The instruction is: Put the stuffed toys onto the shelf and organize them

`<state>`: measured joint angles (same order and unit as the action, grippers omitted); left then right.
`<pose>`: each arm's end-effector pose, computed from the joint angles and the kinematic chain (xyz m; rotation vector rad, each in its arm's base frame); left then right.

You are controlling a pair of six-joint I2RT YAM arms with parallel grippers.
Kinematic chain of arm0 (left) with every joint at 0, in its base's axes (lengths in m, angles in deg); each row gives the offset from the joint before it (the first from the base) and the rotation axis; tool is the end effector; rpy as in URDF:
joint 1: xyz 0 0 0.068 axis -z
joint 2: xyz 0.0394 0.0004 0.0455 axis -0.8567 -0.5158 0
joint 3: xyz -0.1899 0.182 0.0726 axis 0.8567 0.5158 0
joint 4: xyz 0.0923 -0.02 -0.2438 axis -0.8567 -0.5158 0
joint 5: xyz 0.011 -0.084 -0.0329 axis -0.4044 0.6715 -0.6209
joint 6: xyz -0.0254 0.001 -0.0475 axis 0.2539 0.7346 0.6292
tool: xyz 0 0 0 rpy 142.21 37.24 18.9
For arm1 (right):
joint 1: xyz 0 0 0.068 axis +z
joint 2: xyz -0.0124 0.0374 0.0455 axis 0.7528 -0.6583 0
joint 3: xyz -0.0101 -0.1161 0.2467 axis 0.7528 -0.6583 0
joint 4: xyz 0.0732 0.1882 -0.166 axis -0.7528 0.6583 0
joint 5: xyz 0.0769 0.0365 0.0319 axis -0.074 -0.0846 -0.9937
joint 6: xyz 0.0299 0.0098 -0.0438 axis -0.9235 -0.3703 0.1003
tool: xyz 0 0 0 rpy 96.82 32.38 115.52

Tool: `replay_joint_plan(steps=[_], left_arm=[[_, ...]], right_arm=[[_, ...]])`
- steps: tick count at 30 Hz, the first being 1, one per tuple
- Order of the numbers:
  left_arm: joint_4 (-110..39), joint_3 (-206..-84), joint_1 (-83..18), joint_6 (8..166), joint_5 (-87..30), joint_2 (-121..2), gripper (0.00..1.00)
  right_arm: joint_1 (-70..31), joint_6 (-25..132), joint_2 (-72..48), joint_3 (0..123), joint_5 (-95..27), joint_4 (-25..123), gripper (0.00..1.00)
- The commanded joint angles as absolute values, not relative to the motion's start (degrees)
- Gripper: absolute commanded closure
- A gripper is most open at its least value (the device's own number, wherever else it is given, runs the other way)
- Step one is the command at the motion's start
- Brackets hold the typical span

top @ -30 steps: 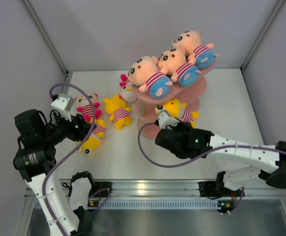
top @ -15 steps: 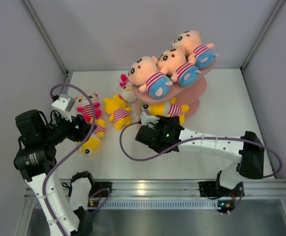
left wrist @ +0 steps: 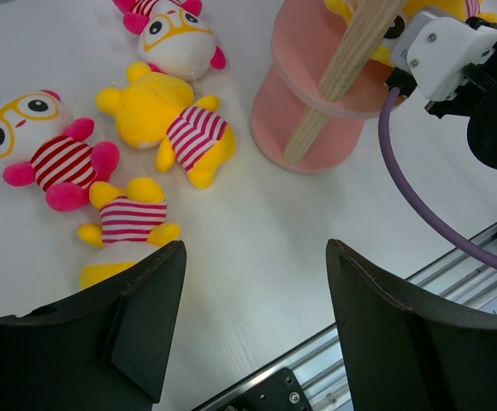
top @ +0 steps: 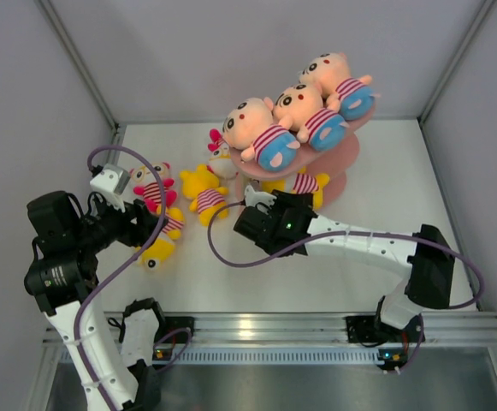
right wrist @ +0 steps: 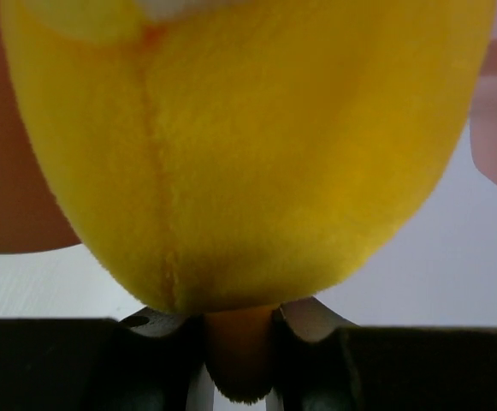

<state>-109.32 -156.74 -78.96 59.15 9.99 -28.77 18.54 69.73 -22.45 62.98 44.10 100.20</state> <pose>0.0721 -0.0013 0.4468 0.3958 1.9423 -0.4587 0.1519 0.2770 0.2963 -1.0028 1.7507 -1.0386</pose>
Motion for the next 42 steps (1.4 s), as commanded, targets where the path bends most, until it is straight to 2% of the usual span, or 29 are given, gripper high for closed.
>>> replay_joint_plan(steps=[1,6,11,16,20,29,34,42], left_arm=[[-107.93,-156.96,-79.07,58.19,10.67,-28.78,0.28],[-108.02,-156.69,-79.25,57.84,10.58,-28.96,0.28],[-108.02,-156.61,-79.16,57.66,10.4,-28.78,0.28],[-107.93,-156.43,-79.25,57.75,10.84,-28.96,0.27],[-107.93,-156.52,-79.16,58.01,11.02,-28.96,0.27],[-107.93,-156.6,-79.16,58.19,11.28,-29.04,0.27],[-107.93,-156.52,-79.16,58.28,11.19,-28.96,0.27],[-107.93,-156.52,-79.16,58.19,11.11,-28.96,0.27]], right_arm=[[17.79,71.44,-23.52,66.84,45.32,94.7,0.78],[17.26,72.84,-24.22,66.93,44.45,93.3,0.77],[17.09,71.79,-23.78,66.5,42.25,93.74,0.62],[17.17,71.26,-22.2,66.14,40.14,94.0,0.59],[17.61,69.95,-20.97,66.14,38.3,95.05,0.46],[18.4,68.63,-18.77,65.53,35.92,95.23,0.27],[19.02,67.92,-17.98,65.44,34.34,96.02,0.23],[20.25,65.46,-16.49,66.23,34.25,98.39,0.21]])
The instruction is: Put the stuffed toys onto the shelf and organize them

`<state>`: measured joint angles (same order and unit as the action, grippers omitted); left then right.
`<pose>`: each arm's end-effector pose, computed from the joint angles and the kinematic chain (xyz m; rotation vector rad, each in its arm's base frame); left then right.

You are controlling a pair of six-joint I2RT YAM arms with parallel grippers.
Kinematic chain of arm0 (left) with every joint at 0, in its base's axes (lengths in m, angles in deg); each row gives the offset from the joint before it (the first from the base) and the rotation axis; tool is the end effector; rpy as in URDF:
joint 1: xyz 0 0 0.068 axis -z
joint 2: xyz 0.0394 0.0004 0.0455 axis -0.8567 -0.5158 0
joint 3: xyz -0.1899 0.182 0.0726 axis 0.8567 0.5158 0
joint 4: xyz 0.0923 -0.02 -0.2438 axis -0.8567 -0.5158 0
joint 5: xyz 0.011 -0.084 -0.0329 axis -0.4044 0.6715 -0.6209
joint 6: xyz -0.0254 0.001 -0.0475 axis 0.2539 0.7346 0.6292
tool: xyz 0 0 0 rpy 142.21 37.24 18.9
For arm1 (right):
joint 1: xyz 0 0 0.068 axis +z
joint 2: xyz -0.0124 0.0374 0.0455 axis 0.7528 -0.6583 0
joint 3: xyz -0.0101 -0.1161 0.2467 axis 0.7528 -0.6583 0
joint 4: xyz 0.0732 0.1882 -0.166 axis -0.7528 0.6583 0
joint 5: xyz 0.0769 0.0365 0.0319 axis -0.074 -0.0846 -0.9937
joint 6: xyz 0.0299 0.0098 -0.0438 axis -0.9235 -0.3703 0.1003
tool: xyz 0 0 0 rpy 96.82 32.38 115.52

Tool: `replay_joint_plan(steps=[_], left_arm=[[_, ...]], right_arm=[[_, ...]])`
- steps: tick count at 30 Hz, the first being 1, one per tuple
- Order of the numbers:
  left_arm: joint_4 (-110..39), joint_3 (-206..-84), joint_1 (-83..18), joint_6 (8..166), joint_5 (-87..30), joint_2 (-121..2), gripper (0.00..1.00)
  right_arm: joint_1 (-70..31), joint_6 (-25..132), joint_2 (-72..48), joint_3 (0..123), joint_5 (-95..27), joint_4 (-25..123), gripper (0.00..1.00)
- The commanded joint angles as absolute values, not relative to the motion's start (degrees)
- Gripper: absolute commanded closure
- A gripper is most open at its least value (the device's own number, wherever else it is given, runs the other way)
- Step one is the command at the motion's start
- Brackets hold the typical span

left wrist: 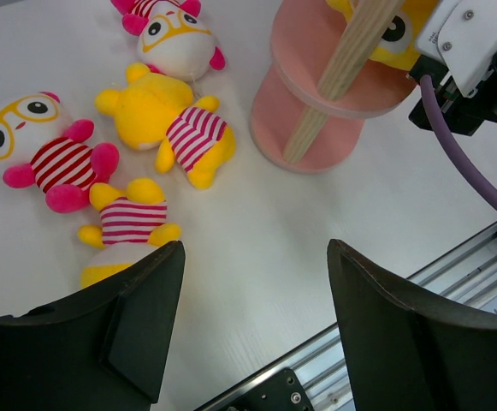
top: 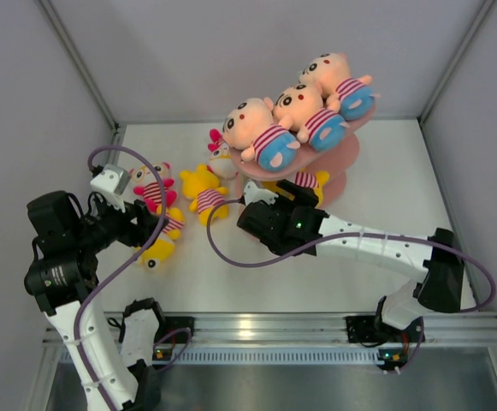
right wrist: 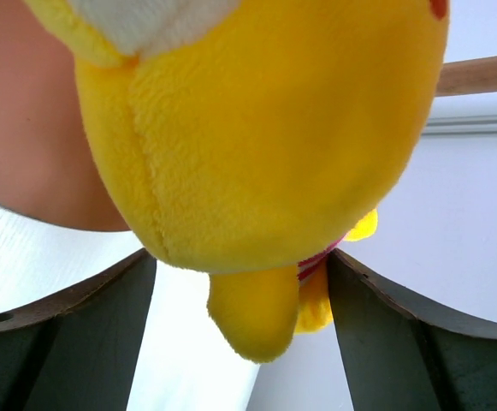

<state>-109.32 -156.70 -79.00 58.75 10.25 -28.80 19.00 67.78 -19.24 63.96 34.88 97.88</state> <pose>0.0723 -0.0013 0.4467 0.4037 1.9394 -0.4589 0.1460 0.2754 0.3146 -0.9903 1.8307 -0.7801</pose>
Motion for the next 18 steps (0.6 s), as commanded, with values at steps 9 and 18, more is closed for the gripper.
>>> replay_joint_plan(steps=[9,18], left_arm=[[-107.93,-156.52,-79.16,58.1,11.37,-28.87,0.26],[-107.93,-156.6,-79.16,58.28,11.46,-28.61,0.26]], right_arm=[[21.13,63.53,-14.82,64.3,34.51,99.63,0.21],[19.99,66.69,-11.74,60.08,35.3,94.44,0.2]])
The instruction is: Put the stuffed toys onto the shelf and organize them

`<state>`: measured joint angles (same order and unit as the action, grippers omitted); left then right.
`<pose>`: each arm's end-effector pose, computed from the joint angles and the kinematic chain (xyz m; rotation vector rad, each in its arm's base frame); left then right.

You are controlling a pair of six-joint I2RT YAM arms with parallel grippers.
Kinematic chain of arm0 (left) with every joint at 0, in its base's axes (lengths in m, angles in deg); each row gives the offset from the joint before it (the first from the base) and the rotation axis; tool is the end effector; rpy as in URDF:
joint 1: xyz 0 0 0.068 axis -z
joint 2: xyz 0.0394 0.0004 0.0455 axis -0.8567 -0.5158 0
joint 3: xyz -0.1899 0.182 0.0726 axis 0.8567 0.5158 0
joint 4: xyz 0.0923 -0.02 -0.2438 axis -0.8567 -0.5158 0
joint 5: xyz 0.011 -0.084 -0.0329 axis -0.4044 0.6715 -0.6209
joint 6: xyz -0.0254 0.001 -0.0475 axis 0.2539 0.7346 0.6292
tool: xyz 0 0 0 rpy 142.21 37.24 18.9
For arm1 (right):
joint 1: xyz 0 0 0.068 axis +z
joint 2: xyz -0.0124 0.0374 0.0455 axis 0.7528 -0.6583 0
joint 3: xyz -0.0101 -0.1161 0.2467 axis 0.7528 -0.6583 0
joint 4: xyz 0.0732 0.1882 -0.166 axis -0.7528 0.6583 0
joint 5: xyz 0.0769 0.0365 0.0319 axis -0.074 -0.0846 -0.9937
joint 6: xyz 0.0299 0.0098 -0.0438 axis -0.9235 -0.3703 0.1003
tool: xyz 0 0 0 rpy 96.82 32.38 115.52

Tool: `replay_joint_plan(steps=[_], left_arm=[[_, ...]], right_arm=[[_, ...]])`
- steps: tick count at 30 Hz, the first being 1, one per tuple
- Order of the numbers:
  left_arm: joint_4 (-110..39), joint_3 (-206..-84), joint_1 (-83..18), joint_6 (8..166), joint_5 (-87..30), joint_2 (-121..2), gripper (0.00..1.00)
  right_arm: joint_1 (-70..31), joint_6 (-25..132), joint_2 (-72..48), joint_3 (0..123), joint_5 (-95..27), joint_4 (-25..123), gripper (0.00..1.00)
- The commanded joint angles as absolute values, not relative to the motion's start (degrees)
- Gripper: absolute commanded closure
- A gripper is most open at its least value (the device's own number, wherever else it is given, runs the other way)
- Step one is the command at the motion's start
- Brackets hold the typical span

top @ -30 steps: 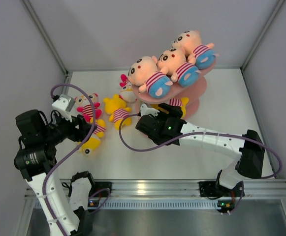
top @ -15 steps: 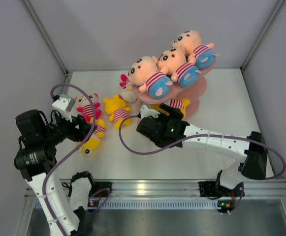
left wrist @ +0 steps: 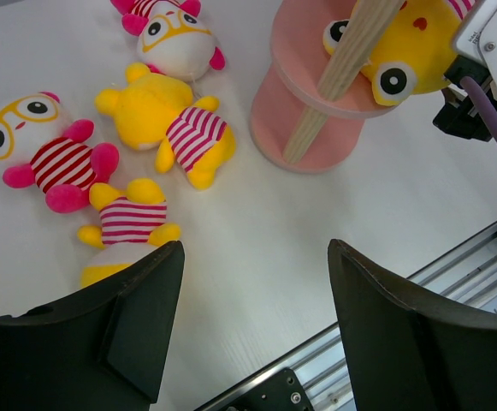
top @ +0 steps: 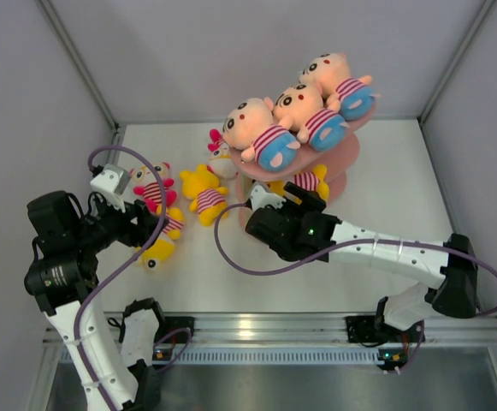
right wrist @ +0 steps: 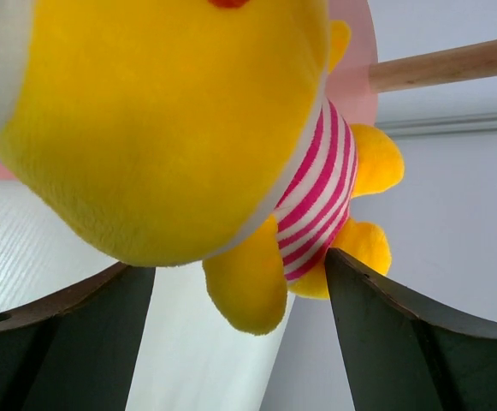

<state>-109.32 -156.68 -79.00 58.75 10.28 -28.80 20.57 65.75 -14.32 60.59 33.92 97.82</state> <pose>0.0724 -0.0013 0.4466 0.4038 1.9395 -0.4596 0.1309 0.2601 0.3207 -0.9675 1.8308 -0.7047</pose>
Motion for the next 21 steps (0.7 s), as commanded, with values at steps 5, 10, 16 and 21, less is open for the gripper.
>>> replay_joint_plan(steps=[5,10,16,21], left_arm=[[-108.02,-156.6,-79.16,58.28,11.37,-28.34,0.26],[-107.93,-156.69,-79.16,58.28,11.63,-28.6,0.26],[-107.93,-156.61,-79.16,58.37,11.81,-28.78,0.26],[-108.02,-156.6,-79.07,58.19,11.55,-28.78,0.26]], right_arm=[[19.81,66.69,-10.78,60.25,34.96,93.82,0.21],[20.07,66.95,-9.63,60.61,33.99,93.65,0.21],[20.69,67.92,-7.79,61.3,31.88,92.24,0.21],[24.1,67.05,-7.44,63.15,31.18,94.35,0.21]])
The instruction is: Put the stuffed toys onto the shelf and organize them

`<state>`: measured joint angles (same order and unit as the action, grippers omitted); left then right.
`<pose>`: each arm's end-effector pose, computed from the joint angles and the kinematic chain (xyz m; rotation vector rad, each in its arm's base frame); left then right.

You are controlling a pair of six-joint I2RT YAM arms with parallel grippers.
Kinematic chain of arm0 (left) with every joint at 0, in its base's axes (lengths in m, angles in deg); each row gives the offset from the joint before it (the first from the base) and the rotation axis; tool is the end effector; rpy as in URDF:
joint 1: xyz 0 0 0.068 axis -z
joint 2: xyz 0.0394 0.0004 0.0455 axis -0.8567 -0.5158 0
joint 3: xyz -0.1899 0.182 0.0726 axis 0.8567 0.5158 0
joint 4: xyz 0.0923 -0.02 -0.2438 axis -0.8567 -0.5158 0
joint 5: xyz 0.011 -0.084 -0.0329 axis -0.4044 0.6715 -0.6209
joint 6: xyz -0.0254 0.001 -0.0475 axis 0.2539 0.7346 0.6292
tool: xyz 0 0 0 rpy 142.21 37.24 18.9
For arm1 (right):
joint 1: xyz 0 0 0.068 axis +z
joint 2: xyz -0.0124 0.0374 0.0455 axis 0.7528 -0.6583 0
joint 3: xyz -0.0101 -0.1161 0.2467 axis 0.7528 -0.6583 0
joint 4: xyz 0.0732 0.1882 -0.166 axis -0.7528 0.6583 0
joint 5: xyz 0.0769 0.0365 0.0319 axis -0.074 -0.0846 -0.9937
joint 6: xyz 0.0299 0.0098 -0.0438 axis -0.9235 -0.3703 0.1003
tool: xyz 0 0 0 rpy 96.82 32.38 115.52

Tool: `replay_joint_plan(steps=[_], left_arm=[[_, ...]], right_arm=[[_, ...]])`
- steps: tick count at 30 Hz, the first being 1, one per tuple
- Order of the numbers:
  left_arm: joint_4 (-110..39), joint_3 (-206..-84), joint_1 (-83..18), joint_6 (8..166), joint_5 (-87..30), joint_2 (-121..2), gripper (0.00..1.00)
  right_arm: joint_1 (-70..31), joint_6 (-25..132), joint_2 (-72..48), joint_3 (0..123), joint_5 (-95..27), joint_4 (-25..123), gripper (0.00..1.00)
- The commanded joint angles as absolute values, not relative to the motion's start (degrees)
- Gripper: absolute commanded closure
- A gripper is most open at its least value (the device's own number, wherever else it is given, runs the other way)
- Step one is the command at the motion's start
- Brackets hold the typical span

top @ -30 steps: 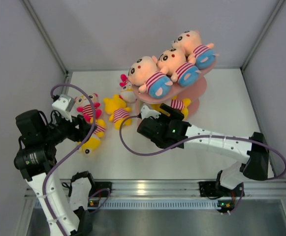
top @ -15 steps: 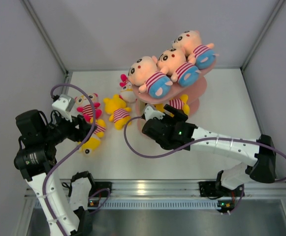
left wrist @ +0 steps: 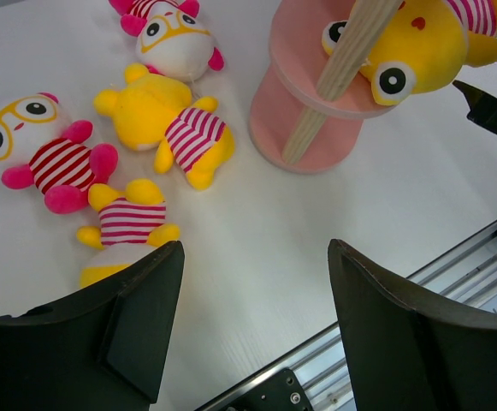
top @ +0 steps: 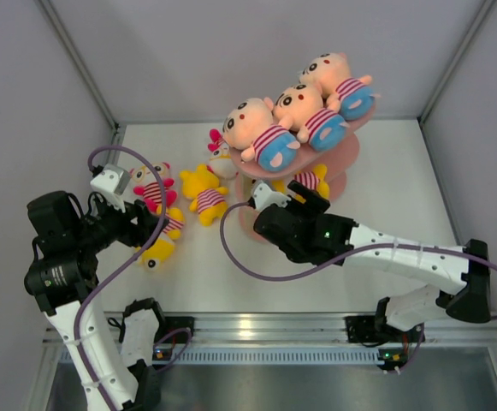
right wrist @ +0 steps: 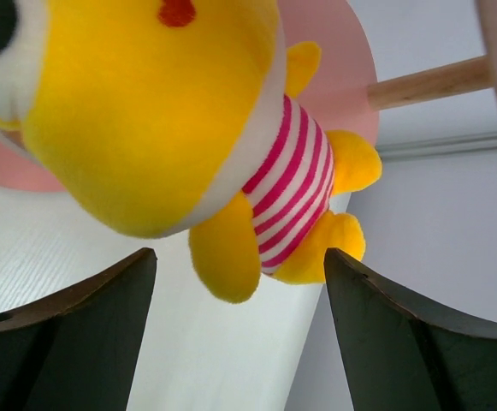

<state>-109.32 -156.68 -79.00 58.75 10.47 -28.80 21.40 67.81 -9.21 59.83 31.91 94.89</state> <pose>0.0723 -0.0014 0.4466 0.4056 1.9380 -0.4629 0.1213 0.2476 0.3419 -0.9383 1.8035 -0.5872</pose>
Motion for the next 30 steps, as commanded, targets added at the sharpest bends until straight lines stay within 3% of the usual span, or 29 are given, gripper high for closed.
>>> replay_joint_plan(steps=[1,7,14,23,26,30], left_arm=[[-108.02,-156.6,-79.16,58.1,11.46,-28.69,0.26],[-107.93,-156.6,-79.16,58.01,11.28,-28.52,0.26],[-107.93,-156.52,-79.16,58.37,11.72,-28.52,0.26],[-108.02,-157.13,-79.16,58.72,11.9,-27.9,0.25],[-108.02,-156.96,-79.25,58.72,11.64,-27.38,0.25],[-107.93,-156.78,-79.16,58.46,11.37,-27.46,0.25]], right_arm=[[24.81,65.82,-7.17,63.5,30.31,94.96,0.21],[27.46,62.39,1.78,59.22,17.05,94.62,0.21],[23.69,57.56,20.31,50.85,2.3,90.04,0.18],[-12.93,57.45,22.54,49.62,-24.05,85.41,0.21],[-18.75,58.78,22.62,47.95,-32.51,78.99,0.21],[-20.18,59.05,21.75,46.28,-34.83,73.26,0.22]])
